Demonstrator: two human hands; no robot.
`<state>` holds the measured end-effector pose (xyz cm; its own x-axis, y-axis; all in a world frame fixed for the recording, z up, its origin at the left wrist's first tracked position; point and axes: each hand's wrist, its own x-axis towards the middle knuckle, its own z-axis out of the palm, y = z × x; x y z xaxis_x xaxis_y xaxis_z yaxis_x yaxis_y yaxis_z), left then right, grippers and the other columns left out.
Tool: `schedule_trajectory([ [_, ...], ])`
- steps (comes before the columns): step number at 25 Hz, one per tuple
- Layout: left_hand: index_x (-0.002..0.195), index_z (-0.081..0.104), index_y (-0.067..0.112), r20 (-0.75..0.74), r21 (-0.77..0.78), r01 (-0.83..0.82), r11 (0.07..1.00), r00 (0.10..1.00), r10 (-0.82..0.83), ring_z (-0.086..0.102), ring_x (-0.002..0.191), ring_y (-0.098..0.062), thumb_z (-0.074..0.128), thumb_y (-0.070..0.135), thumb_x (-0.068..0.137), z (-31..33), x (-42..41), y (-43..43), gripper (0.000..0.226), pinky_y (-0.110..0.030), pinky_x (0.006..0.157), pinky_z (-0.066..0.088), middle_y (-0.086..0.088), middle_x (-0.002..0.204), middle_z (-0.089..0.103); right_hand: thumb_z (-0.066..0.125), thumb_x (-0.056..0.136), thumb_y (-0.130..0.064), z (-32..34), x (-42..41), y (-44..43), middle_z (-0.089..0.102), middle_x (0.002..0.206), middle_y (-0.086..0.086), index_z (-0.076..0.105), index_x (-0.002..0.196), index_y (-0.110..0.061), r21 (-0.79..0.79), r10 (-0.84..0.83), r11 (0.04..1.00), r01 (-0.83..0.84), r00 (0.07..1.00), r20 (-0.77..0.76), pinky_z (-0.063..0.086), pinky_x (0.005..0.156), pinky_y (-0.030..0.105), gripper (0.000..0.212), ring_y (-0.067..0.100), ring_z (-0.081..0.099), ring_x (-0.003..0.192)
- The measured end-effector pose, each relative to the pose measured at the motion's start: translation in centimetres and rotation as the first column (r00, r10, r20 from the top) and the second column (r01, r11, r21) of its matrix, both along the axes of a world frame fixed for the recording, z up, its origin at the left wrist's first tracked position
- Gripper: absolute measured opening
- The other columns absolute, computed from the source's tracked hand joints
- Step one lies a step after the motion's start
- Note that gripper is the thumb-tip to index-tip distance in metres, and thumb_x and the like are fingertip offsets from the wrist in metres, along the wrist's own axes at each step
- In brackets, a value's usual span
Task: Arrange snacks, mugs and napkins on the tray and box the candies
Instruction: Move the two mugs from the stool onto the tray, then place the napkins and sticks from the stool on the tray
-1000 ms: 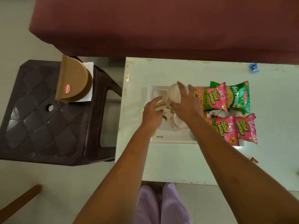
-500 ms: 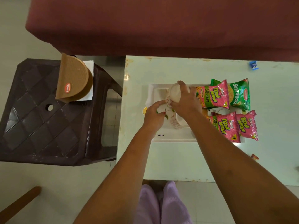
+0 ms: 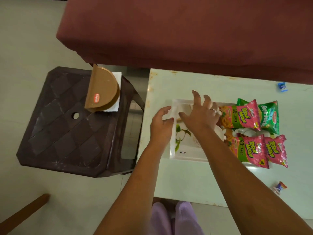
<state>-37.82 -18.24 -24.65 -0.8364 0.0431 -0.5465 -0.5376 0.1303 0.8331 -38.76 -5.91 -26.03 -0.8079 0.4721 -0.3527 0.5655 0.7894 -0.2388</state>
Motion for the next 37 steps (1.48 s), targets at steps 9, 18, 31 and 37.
schedule_trajectory([
  [9, 0.107, 0.058, 0.026, -0.506, -0.234, -0.477, 0.847, 0.804, 0.312, 0.057, 0.103, -0.01, 0.062, 0.012, 0.086, 3.9, -5.4, -15.2, 0.025, -0.005, 0.074, 0.045, 0.004, 0.118, 0.055, 0.06, 0.087, -0.03, 1.4, -6.8, -15.2, 0.051, 0.133, 0.007, 0.047, 0.131, -0.018, -0.592, 0.007, 0.791, -0.153, 0.971, -0.241, 0.043, 0.097, 0.036, 0.048, 0.025, 0.048, 0.122],
  [18, 0.125, 0.056, 0.015, -0.268, -0.389, -0.227, 0.893, 0.955, 0.125, 0.057, 0.106, -0.013, 0.044, 0.006, 0.094, 0.4, -8.2, -18.8, 0.034, -0.021, 0.084, 0.043, -0.002, 0.118, 0.063, 0.052, 0.093, -0.018, 0.9, -9.6, -19.7, 0.064, 0.106, 0.004, 0.059, 0.109, -0.012, -0.861, -0.249, 0.493, 0.122, 0.968, -0.005, 0.052, 0.084, 0.032, 0.018, 0.017, 0.061, 0.1],
  [31, 0.134, 0.046, 0.033, 0.024, 0.016, -0.064, 0.998, 0.998, 0.064, 0.064, 0.097, -0.015, 0.045, 0.022, 0.096, 0.3, -1.4, -2.6, 0.04, -0.037, 0.084, 0.058, 0.01, 0.106, 0.063, 0.064, 0.085, -0.036, 2.7, 1.0, -6.4, 0.055, 0.125, 0.003, 0.068, 0.093, -0.019, -0.473, -0.389, 0.863, 0.176, 0.829, -0.402, 0.043, 0.082, 0.015, 0.019, 0.01, 0.052, 0.101],
  [37, 0.11, 0.064, 0.026, 0.19, -0.046, 0.253, 0.966, 0.952, -0.241, 0.062, 0.107, -0.023, 0.044, 0.036, 0.097, -3.5, 1.5, 1.2, 0.026, -0.038, 0.096, 0.051, -0.001, 0.113, 0.066, 0.061, 0.088, -0.034, -1.1, 7.6, -4.2, 0.04, 0.127, 0.009, 0.049, 0.131, -0.011, -0.185, -0.274, 0.953, 0.239, 0.942, -0.195, 0.05, 0.088, 0.037, 0.051, 0.028, 0.053, 0.107],
])
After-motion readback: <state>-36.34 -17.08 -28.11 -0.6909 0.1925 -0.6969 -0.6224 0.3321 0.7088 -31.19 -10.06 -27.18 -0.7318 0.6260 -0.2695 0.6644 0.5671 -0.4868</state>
